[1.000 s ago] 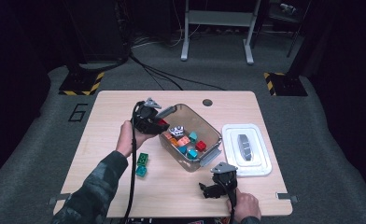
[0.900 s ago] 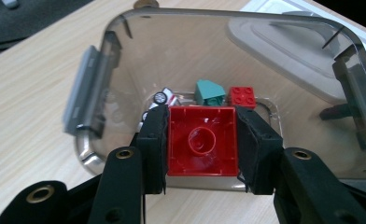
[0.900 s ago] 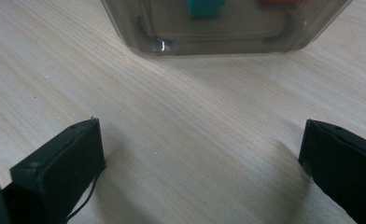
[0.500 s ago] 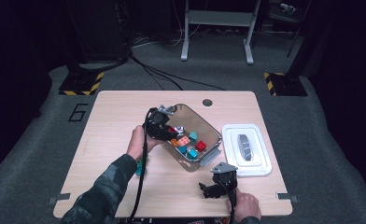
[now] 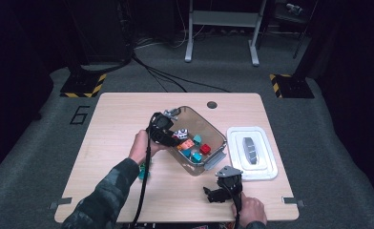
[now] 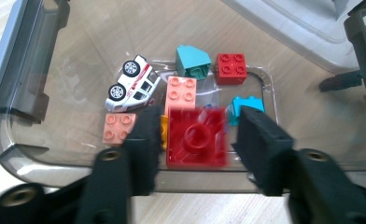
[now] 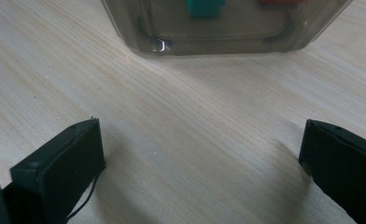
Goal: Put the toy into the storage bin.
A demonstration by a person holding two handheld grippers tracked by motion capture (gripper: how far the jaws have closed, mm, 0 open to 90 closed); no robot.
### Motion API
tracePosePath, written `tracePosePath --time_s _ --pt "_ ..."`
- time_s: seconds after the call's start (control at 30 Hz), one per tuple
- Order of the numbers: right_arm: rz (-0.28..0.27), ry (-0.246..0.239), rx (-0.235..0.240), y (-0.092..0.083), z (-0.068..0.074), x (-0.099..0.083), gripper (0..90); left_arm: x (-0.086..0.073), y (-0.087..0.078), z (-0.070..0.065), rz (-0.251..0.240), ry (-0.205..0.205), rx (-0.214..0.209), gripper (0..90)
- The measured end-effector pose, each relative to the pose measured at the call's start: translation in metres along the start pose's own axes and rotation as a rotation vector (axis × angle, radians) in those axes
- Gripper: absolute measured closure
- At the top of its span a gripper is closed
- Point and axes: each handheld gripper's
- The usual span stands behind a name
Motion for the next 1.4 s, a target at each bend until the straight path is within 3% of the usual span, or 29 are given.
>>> tracePosePath --time_s 0.13,0.37,0.57,0.8,1.03,1.4 --pt "-0.001 0.002 -0.002 0.000 0.000 0.000 0.0 -0.001 -0.009 0.000 -0.035 -0.002 0.009 31.0" --pt "-0.001 0.001 -0.002 0.000 0.000 0.000 0.0 -0.008 -0.034 0.007 -0.086 -0.011 0.046 16.3" --pt "0.000 0.005 -0.003 0.000 0.000 0.000 0.0 -0.023 -0.058 0.018 -0.121 -0.024 0.078 15.4" --pt "-0.002 0.011 -0.005 0.000 0.001 0.000 0.0 -0.049 -0.073 0.035 -0.120 -0.061 0.114 15.1" --pt "-0.002 0.012 -0.004 0.000 0.001 0.000 0.0 -0.071 -0.075 0.046 -0.093 -0.101 0.129 14.5" --pt "-0.002 0.012 -0.005 0.000 0.001 0.000 0.0 -0.100 -0.069 0.055 -0.092 -0.175 0.151 11.3"
Point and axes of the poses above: each handheld gripper's, and its own axes: y roughly forward along the jaws, x roughly out of its top, z roughly to its left, and after that the axes turned 10 degrees about -z, right-handed
